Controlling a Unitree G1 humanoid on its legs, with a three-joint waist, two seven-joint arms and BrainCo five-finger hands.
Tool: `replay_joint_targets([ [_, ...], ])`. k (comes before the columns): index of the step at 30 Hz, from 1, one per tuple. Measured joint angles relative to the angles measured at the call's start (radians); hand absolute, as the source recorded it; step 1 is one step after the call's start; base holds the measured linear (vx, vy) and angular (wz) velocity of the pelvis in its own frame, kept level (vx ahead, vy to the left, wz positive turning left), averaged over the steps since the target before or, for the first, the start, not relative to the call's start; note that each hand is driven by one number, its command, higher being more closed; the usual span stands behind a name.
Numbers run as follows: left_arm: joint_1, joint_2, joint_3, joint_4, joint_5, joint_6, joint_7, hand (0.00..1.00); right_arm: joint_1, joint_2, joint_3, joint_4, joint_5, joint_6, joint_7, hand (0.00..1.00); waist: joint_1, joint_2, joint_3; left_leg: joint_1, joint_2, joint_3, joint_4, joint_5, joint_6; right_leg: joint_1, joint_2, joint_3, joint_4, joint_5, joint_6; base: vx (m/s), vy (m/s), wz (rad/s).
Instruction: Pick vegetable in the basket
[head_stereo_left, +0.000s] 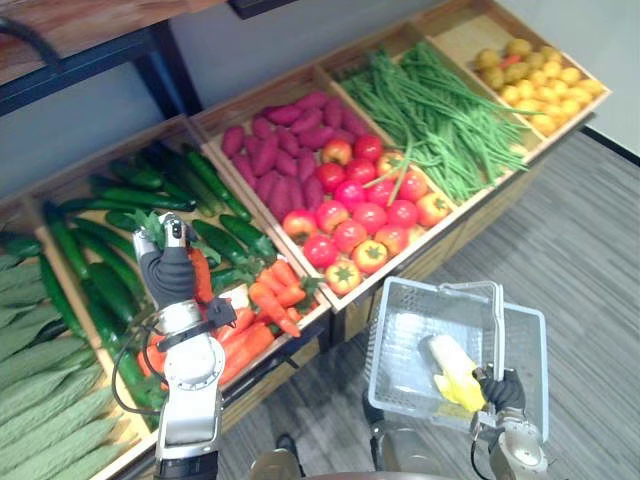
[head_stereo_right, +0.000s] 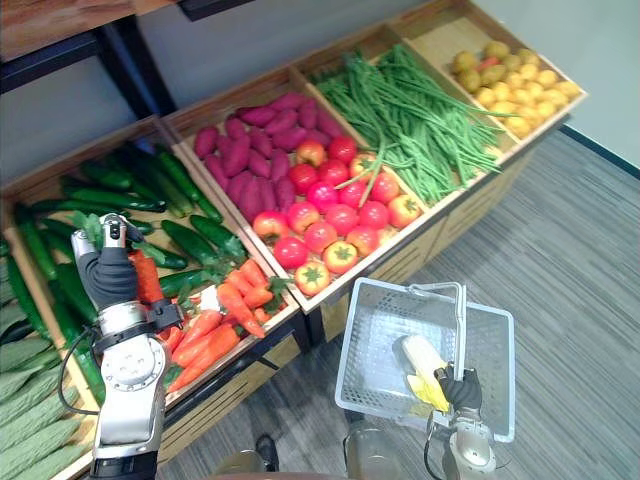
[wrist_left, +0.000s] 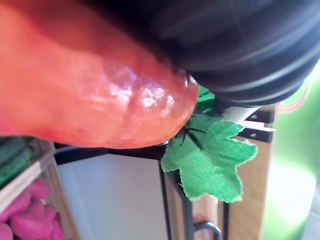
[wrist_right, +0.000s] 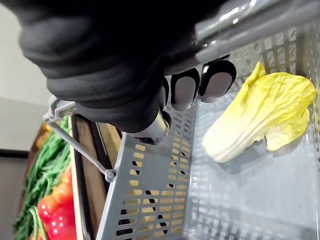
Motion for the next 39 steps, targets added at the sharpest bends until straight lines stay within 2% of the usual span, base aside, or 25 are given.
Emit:
replay_joint_targets([
  [1, 0.001, 0.000, -0.004, 0.000, 0.000, -0.001, -0.001, 1.00, -0.007, 0.001, 0.002, -0.005, -0.002, -0.001, -0.001, 1.00, -0.003, -0.004, -0.001, 0.013, 0.002, 0.024, -0.002, -0.002, 0.000, -0.009, -0.019, -0.069, 0.014, -0.010, -0.018, -0.05, 0.025, -1.42],
  [2, 0.000, -0.001, -0.012, 0.003, -0.001, -0.003, -0.003, 1.00, -0.026, 0.000, 0.004, -0.006, -0.009, -0.001, -0.006, 1.00, -0.011, -0.008, 0.001, 0.049, 0.002, 0.069, -0.015, -0.003, 0.000, -0.013, -0.064, -0.225, 0.041, -0.034, -0.058, 0.02, 0.016, -0.97],
  [3, -0.001, -0.003, -0.013, 0.004, -0.001, -0.007, -0.005, 1.00, -0.035, 0.000, 0.004, -0.006, -0.012, -0.001, -0.010, 1.00, -0.011, -0.009, 0.000, 0.069, 0.004, 0.094, -0.024, -0.003, 0.001, -0.012, -0.085, -0.300, 0.053, -0.043, -0.075, 0.07, -0.003, -1.48],
  [4, -0.002, -0.009, -0.011, 0.004, -0.003, -0.018, -0.015, 1.00, -0.067, -0.001, 0.003, -0.003, -0.021, -0.001, -0.012, 1.00, -0.011, -0.008, 0.000, 0.115, 0.004, 0.165, -0.060, -0.002, 0.001, -0.007, -0.129, -0.474, 0.079, -0.061, -0.109, 0.12, -0.058, -1.52],
  [5, -0.006, -0.009, -0.003, 0.005, -0.010, -0.024, -0.021, 1.00, -0.089, -0.002, 0.003, 0.001, -0.026, -0.001, -0.012, 1.00, -0.010, -0.008, 0.000, 0.141, 0.004, 0.213, -0.080, 0.001, -0.005, -0.007, -0.147, -0.554, 0.090, -0.062, -0.111, 0.11, -0.079, -1.59],
  [6, -0.010, -0.009, -0.001, 0.010, -0.019, -0.027, -0.022, 1.00, -0.102, -0.002, 0.003, 0.003, -0.032, -0.002, -0.012, 1.00, -0.011, -0.008, -0.001, 0.155, 0.003, 0.239, -0.088, 0.001, -0.006, -0.009, -0.151, -0.583, 0.092, -0.057, -0.116, 0.12, -0.116, -1.46],
  [8, -0.047, -0.016, -0.010, 0.067, -0.040, -0.030, -0.034, 1.00, -0.126, -0.016, 0.003, 0.008, -0.042, -0.002, -0.012, 1.00, -0.022, -0.001, -0.002, 0.219, -0.010, 0.273, -0.128, 0.002, -0.006, -0.013, -0.103, -0.521, 0.083, 0.017, -0.117, 0.09, -0.114, -1.46],
  [10, -0.065, -0.029, -0.042, 0.105, -0.048, -0.030, -0.049, 1.00, -0.132, -0.034, 0.008, 0.011, -0.043, -0.002, -0.011, 1.00, -0.045, 0.025, -0.014, 0.248, 0.013, 0.279, -0.111, 0.003, -0.007, -0.011, -0.055, -0.472, 0.076, 0.009, -0.116, 0.15, -0.063, -1.23],
  [11, -0.080, -0.027, -0.061, 0.129, -0.054, -0.030, -0.068, 1.00, -0.133, -0.042, 0.017, 0.011, -0.043, -0.002, -0.010, 1.00, -0.060, 0.026, -0.014, 0.245, 0.047, 0.273, -0.022, 0.011, -0.013, -0.003, -0.025, -0.430, 0.068, 0.008, -0.119, 0.18, -0.032, -1.15],
  [12, -0.082, -0.026, -0.070, 0.139, -0.060, -0.031, -0.077, 1.00, -0.136, -0.050, 0.027, 0.011, -0.043, -0.002, -0.007, 1.00, -0.065, 0.027, -0.013, 0.235, 0.068, 0.256, 0.044, 0.018, -0.003, 0.006, -0.011, -0.409, 0.060, 0.011, -0.124, 0.20, -0.014, -1.15],
  [13, -0.083, -0.023, -0.088, 0.171, -0.071, -0.031, -0.091, 1.00, -0.135, -0.063, 0.045, 0.011, -0.043, -0.002, -0.006, 1.00, -0.066, 0.026, -0.013, 0.195, 0.103, 0.176, 0.204, 0.063, 0.060, 0.037, 0.013, -0.357, 0.035, 0.013, -0.132, 0.23, -0.004, -1.25],
  [14, -0.081, -0.025, -0.101, 0.207, -0.086, -0.031, -0.100, 1.00, -0.139, -0.083, 0.077, 0.010, -0.043, -0.002, -0.005, 1.00, -0.061, 0.028, -0.013, 0.136, 0.093, 0.036, 0.328, 0.042, 0.049, 0.073, 0.023, -0.302, 0.004, 0.017, -0.135, 0.27, 0.038, -1.28],
  [15, -0.081, -0.025, -0.108, 0.220, -0.092, -0.030, -0.109, 1.00, -0.143, -0.093, 0.088, 0.010, -0.043, -0.002, -0.004, 1.00, -0.059, 0.030, -0.013, 0.099, 0.069, -0.038, 0.359, 0.010, 0.028, 0.086, 0.023, -0.281, -0.006, 0.018, -0.135, 0.26, 0.088, -1.26],
  [16, -0.078, -0.022, -0.128, 0.234, -0.101, -0.030, -0.116, 1.00, -0.149, -0.107, 0.107, 0.010, -0.043, -0.002, 0.008, 1.00, -0.056, 0.028, -0.012, 0.024, 0.018, -0.157, 0.383, -0.038, 0.032, 0.109, 0.023, -0.232, -0.021, 0.018, -0.136, 0.24, 0.143, -1.05],
  [18, -0.076, -0.022, -0.171, 0.262, -0.116, -0.030, -0.135, 1.00, -0.154, -0.113, 0.135, 0.010, -0.042, -0.002, 0.013, 1.00, -0.029, 0.027, -0.011, -0.058, -0.059, -0.299, 0.302, -0.074, 0.058, 0.162, 0.019, -0.145, -0.041, 0.019, -0.133, 0.21, 0.156, -1.24],
  [20, -0.076, -0.022, -0.182, 0.272, -0.117, -0.031, -0.136, 1.00, -0.165, -0.117, 0.150, 0.010, -0.042, -0.002, 0.014, 1.00, -0.021, 0.027, -0.011, -0.087, -0.086, -0.345, 0.225, -0.071, 0.055, 0.175, 0.019, -0.106, -0.042, 0.022, -0.117, 0.12, 0.152, -1.04],
  [21, -0.079, -0.021, -0.197, 0.287, -0.117, -0.031, -0.143, 1.00, -0.174, -0.137, 0.167, 0.001, -0.042, -0.002, 0.021, 1.00, -0.016, 0.043, -0.014, -0.095, -0.094, -0.373, 0.090, 0.005, 0.038, 0.187, 0.031, -0.060, -0.044, 0.031, -0.078, 0.09, 0.197, -1.12],
  [22, -0.079, -0.024, -0.206, 0.300, -0.117, -0.031, -0.155, 1.00, -0.173, -0.149, 0.175, -0.010, -0.040, -0.001, 0.031, 1.00, -0.015, 0.055, -0.018, -0.091, -0.086, -0.365, 0.055, 0.032, 0.042, 0.192, 0.043, -0.036, -0.046, 0.030, -0.065, 0.08, 0.210, -1.04],
  [23, -0.079, -0.023, -0.215, 0.313, -0.116, -0.029, -0.159, 1.00, -0.171, -0.148, 0.181, -0.015, -0.040, -0.001, 0.039, 1.00, -0.018, 0.051, -0.021, -0.075, -0.086, -0.351, 0.039, 0.033, 0.043, 0.197, 0.040, -0.018, -0.054, 0.035, -0.056, 0.10, 0.190, -0.57],
  [24, -0.089, -0.006, -0.232, 0.344, -0.116, -0.028, -0.177, 1.00, -0.165, -0.146, 0.197, -0.047, -0.037, -0.001, 0.059, 1.00, -0.042, 0.037, -0.028, -0.050, -0.117, -0.328, -0.020, 0.044, 0.059, 0.201, 0.018, -0.002, -0.081, 0.045, -0.039, 0.10, 0.172, -0.30],
  [27, -0.132, 0.001, -0.256, 0.397, -0.113, -0.013, -0.195, 1.00, -0.158, -0.149, 0.218, -0.082, -0.034, -0.001, 0.089, 1.00, -0.051, 0.033, -0.029, -0.021, -0.151, -0.291, -0.087, 0.065, 0.076, 0.200, -0.009, 0.028, -0.112, 0.060, -0.017, 0.08, 0.150, -0.25],
  [29, -0.171, 0.003, -0.277, 0.432, -0.109, -0.003, -0.198, 1.00, -0.155, -0.148, 0.273, -0.098, -0.015, 0.000, 0.126, 1.00, -0.055, 0.032, -0.031, 0.005, -0.165, -0.262, -0.124, 0.072, 0.080, 0.202, -0.016, 0.057, -0.129, 0.067, -0.006, 0.07, 0.104, -0.33],
  [34, -0.229, 0.005, -0.315, 0.538, -0.067, 0.020, -0.212, 1.00, -0.154, -0.150, 0.364, -0.118, 0.003, 0.004, 0.189, 1.00, -0.065, 0.031, -0.035, 0.045, -0.169, -0.215, -0.178, 0.074, 0.078, 0.203, -0.014, 0.094, -0.145, 0.073, 0.002, 0.07, 0.055, -0.29],
  [39, -0.301, 0.016, -0.368, 0.695, 0.040, 0.052, -0.229, 1.00, -0.155, -0.177, 0.497, -0.161, 0.045, 0.008, 0.247, 1.00, -0.070, 0.029, -0.038, 0.071, -0.175, -0.169, -0.205, 0.073, 0.078, 0.202, -0.010, 0.143, -0.162, 0.084, 0.013, 0.02, 0.030, -0.28],
])
